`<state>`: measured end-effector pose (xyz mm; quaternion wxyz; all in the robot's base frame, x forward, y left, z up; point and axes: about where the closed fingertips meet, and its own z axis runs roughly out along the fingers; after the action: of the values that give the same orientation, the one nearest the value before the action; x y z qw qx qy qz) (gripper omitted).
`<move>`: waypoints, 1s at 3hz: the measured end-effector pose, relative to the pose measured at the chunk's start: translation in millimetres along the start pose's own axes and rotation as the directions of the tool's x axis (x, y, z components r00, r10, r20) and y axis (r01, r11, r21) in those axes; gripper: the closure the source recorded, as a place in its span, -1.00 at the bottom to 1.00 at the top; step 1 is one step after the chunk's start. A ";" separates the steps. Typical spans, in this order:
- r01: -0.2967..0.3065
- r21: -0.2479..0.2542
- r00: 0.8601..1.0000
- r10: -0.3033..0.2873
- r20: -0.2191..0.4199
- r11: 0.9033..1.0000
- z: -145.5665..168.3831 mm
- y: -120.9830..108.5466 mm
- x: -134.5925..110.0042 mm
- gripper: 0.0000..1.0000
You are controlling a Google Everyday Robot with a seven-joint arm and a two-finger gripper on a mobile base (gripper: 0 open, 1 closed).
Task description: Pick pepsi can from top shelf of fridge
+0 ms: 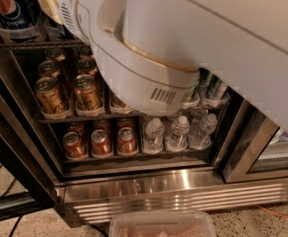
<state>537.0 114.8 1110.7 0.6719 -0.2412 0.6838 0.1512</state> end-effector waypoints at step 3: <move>-0.087 0.021 0.996 0.087 -0.024 0.996 -90.8 -16.0 45.1 1.00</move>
Offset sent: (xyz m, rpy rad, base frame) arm -0.0852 -0.1004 -0.0405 0.0850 0.1155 -0.0133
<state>469.5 47.5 1072.5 0.6586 -0.2064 0.7032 0.1707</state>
